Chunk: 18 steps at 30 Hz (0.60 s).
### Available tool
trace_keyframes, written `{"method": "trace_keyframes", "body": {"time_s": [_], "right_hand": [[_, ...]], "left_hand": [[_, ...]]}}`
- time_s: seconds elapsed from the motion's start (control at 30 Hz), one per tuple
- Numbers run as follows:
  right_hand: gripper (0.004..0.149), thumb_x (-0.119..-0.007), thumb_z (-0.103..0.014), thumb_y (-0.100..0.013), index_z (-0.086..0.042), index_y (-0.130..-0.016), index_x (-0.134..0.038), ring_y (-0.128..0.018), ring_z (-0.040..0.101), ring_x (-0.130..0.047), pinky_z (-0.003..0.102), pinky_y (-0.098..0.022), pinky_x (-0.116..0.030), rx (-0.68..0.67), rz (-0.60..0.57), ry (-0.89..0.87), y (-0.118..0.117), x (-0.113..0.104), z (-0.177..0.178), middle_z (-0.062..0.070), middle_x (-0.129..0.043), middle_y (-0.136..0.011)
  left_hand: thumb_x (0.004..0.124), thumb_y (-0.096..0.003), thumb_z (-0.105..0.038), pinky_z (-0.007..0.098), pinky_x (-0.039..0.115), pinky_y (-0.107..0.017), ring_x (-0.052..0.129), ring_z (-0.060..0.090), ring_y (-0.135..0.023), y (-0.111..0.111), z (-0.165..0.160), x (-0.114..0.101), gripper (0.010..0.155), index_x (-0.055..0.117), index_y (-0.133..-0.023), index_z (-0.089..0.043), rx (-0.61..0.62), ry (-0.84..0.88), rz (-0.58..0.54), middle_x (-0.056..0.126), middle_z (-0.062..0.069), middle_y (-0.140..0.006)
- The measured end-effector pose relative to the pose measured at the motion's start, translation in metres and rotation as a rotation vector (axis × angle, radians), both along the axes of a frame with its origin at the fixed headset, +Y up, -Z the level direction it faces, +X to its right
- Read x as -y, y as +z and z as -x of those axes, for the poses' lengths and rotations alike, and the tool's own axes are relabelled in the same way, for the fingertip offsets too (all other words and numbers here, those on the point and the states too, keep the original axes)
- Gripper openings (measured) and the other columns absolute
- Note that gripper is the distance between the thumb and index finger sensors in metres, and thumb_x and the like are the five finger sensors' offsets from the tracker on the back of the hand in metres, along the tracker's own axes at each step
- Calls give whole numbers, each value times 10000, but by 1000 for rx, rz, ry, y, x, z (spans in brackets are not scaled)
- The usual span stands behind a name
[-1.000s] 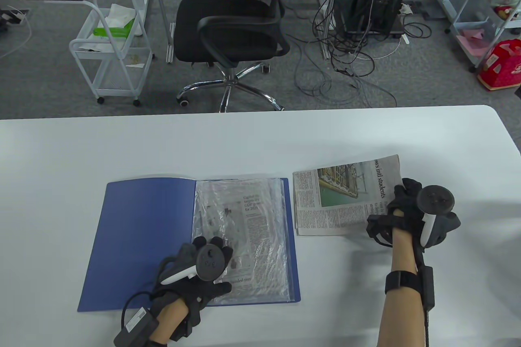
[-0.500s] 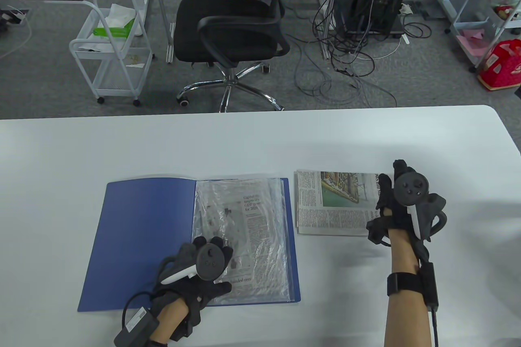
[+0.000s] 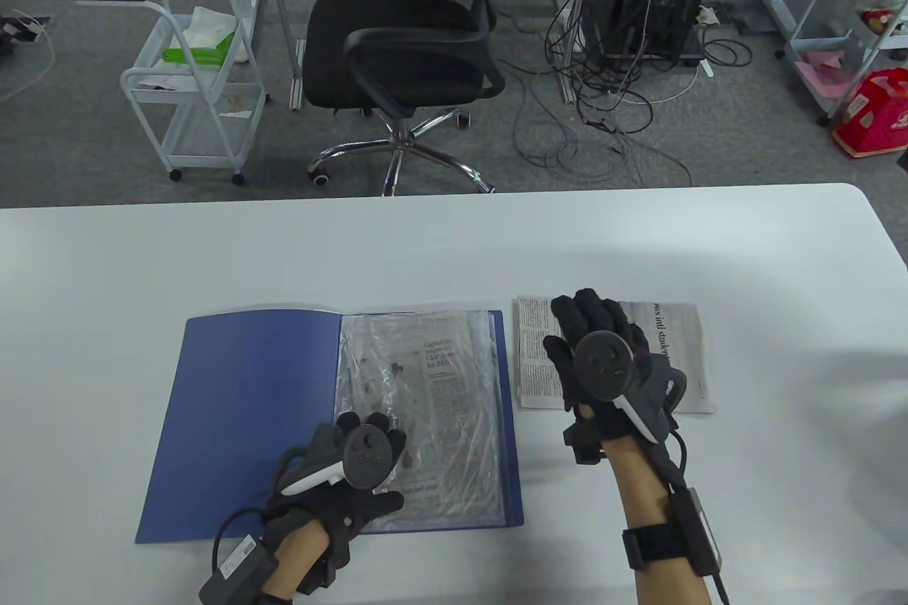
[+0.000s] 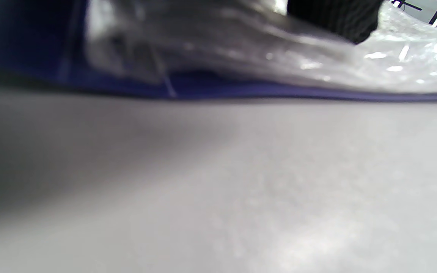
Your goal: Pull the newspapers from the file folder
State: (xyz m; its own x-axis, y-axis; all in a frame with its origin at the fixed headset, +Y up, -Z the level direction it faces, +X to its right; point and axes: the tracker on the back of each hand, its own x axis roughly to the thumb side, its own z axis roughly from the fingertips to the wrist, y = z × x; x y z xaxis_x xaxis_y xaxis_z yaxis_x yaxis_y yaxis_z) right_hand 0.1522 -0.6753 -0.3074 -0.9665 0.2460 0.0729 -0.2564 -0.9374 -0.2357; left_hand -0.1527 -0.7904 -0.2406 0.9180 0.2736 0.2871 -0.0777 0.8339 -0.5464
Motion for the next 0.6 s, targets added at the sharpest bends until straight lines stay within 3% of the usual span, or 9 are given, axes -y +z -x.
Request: {"method": "trace_keyframes", "body": {"time_s": [0.3, 0.5, 0.6], "right_hand": [[594, -705, -523, -393, -381, -965, -635, -1040, 400, -630, 648, -686, -548, -30, 44, 170, 10, 49, 15, 31, -625, -1107], [593, -704, -522, -393, -379, -965, -638, -1036, 403, -634, 650, -686, -544, -23, 75, 160, 10, 55, 12, 37, -627, -1106], [590, -703, -518, -394, -377, -964, -642, -1035, 405, -636, 651, -686, -543, -11, 78, 120, 8, 54, 8, 38, -629, -1105]], "left_hand": [[673, -473, -530, 655, 227, -678, 138, 520, -1024, 0, 0, 0, 800, 296, -1123, -256, 1, 6, -19, 132, 70, -1169], [679, -476, -527, 657, 250, -688, 169, 522, -1035, 0, 0, -1, 794, 322, -1131, -254, -5, 13, -37, 167, 79, -1180], [684, -482, -515, 687, 377, -699, 335, 561, -1055, -2, 2, -17, 782, 371, -1137, -226, -43, 86, -127, 297, 139, -1204]]}}
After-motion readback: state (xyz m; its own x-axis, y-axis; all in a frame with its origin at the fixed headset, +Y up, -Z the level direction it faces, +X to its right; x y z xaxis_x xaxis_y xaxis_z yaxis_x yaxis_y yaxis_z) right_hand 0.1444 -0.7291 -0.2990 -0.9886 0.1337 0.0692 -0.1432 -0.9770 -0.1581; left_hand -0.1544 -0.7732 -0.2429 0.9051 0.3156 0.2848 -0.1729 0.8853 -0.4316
